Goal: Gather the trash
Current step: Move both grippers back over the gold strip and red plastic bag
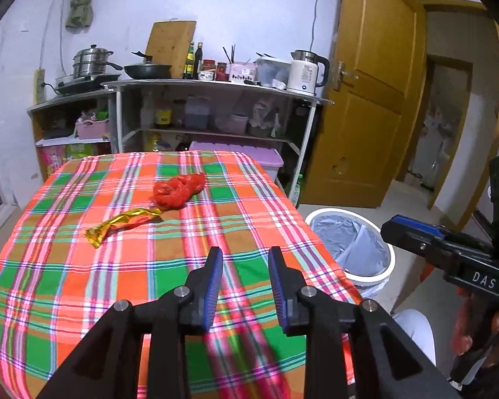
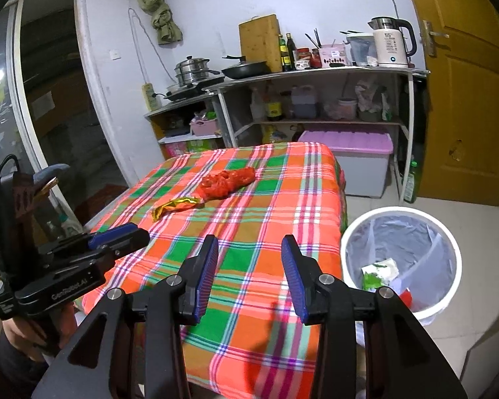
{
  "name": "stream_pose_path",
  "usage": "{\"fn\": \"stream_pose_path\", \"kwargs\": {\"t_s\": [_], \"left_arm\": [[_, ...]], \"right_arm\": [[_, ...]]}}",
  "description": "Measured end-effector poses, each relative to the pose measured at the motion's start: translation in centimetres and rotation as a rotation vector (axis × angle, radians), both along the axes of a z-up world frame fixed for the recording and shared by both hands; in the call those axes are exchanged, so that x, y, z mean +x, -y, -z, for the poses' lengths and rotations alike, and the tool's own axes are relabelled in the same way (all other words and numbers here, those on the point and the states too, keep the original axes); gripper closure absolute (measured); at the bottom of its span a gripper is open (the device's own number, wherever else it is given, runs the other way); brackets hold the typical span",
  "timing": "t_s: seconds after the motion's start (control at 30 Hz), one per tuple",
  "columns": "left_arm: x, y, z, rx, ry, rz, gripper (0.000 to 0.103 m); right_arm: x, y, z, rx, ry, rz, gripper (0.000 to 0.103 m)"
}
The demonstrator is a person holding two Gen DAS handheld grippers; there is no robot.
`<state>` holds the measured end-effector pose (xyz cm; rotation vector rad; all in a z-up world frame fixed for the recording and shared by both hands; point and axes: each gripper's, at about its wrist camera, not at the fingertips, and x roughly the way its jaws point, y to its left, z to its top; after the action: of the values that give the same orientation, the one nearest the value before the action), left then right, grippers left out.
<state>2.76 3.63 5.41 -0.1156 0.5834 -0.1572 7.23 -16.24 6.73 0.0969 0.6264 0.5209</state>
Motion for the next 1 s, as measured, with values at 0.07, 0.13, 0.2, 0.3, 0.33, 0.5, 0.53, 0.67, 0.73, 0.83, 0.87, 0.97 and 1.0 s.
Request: {"fn": "stream_pose_path", "kwargs": {"t_s": [0.07, 0.13, 0.2, 0.3, 0.33, 0.5, 0.53, 0.67, 0.73, 0.83, 0.87, 0.97, 1.0], "left_arm": [[-0.1, -0.8, 0.0, -0.002, 0.001, -0.012, 0.075], [0.0, -1.8, 0.1, 0.001, 0.002, -0.033, 0.075], [0.2, -2.7, 0.2, 0.001, 0.000, -0.047, 0.075], [0.8, -4.3, 0.5, 0.003, -0.004, -0.070, 0.075], [1.1, -4.8, 0.6, 0.006, -0.005, -0.079, 0.075], [2.6, -7.6, 1.1, 0.016, -0.010, -0.113, 0.071], [3.0, -8.3, 1.2, 0.018, -0.012, -0.122, 0.069], [4.4, -10.5, 1.8, 0.021, -0.019, -0.144, 0.068], [5.2, -11.4, 2.1, 0.027, -0.026, -0.147, 0.068], [6.7, -12.5, 2.7, 0.039, -0.039, -0.145, 0.067], [7.1, -12.8, 2.9, 0.043, -0.042, -0.141, 0.067], [8.7, -13.8, 3.5, 0.059, -0.049, -0.143, 0.061], [9.2, -14.1, 3.7, 0.058, -0.051, -0.137, 0.060]], "right_arm": [[0.2, -0.5, 0.0, 0.001, -0.002, -0.004, 0.053], [0.5, -1.1, 0.1, 0.002, -0.004, -0.008, 0.053], [1.0, -1.9, 0.2, -0.008, -0.009, -0.016, 0.053], [1.7, -3.2, 0.5, -0.026, -0.015, -0.036, 0.053], [1.8, -3.5, 0.5, -0.030, -0.015, -0.040, 0.053], [3.4, -5.6, 0.9, -0.042, -0.025, -0.064, 0.053], [3.6, -5.9, 0.9, -0.045, -0.027, -0.065, 0.053], [4.9, -7.5, 1.2, -0.048, -0.033, -0.075, 0.053], [5.5, -8.3, 1.4, -0.052, -0.040, -0.080, 0.053], [6.6, -9.5, 1.9, -0.057, -0.054, -0.086, 0.053], [7.0, -9.9, 2.1, -0.060, -0.060, -0.090, 0.053], [8.0, -10.8, 2.5, -0.067, -0.069, -0.097, 0.053], [8.3, -11.1, 2.7, -0.072, -0.072, -0.098, 0.053]]}}
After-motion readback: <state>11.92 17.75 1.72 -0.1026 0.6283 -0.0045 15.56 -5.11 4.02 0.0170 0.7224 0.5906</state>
